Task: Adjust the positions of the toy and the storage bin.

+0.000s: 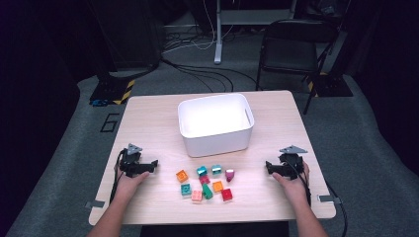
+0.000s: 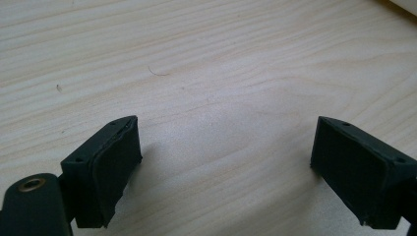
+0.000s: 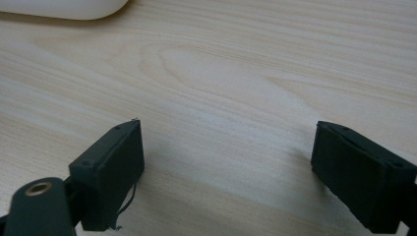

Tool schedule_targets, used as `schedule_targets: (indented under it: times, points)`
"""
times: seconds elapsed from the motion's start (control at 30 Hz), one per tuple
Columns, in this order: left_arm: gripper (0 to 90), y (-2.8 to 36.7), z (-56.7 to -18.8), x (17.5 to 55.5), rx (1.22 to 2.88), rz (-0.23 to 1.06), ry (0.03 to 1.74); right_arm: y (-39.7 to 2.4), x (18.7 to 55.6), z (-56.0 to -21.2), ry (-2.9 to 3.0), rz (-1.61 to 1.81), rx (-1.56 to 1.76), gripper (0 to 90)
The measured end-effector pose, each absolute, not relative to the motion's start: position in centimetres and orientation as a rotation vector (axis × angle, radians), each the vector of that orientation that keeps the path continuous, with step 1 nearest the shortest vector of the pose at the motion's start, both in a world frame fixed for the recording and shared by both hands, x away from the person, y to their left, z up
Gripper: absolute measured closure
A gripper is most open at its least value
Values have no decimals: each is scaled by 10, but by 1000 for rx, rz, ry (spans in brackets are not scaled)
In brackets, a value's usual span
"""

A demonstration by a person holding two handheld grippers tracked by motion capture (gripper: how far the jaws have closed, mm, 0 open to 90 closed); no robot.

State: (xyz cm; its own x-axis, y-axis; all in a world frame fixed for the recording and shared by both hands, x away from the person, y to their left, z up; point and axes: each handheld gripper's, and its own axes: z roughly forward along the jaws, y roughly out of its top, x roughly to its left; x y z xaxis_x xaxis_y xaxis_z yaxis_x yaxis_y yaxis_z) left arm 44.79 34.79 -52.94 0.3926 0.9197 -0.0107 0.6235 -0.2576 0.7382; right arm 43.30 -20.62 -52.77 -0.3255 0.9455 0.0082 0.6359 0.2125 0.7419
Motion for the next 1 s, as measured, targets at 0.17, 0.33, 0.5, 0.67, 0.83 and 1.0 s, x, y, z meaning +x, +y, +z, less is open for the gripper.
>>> schedule_targets:
  times: [0.17, 0.33, 0.5, 0.67, 0.83, 1.0]
  points:
    - [113, 348, -530, 448, 1983, 572, 1318, -206, 433, -528, 2045, 916, 1459, 136]
    - [114, 347, -530, 448, 1979, 575, 1322, -206, 433, -528, 2045, 916, 1458, 135]
    - [122, 348, -529, 448, 1983, 571, 1324, -206, 433, -528, 2046, 916, 1457, 135]
    - [138, 348, -530, 448, 1967, 576, 1327, -206, 433, -528, 2045, 916, 1456, 135]
    - [142, 348, -530, 448, 1964, 580, 1329, -206, 433, -528, 2045, 915, 1457, 135]
    - [167, 348, -529, 448, 1959, 586, 1339, -206, 433, -527, 2041, 916, 1462, 145]
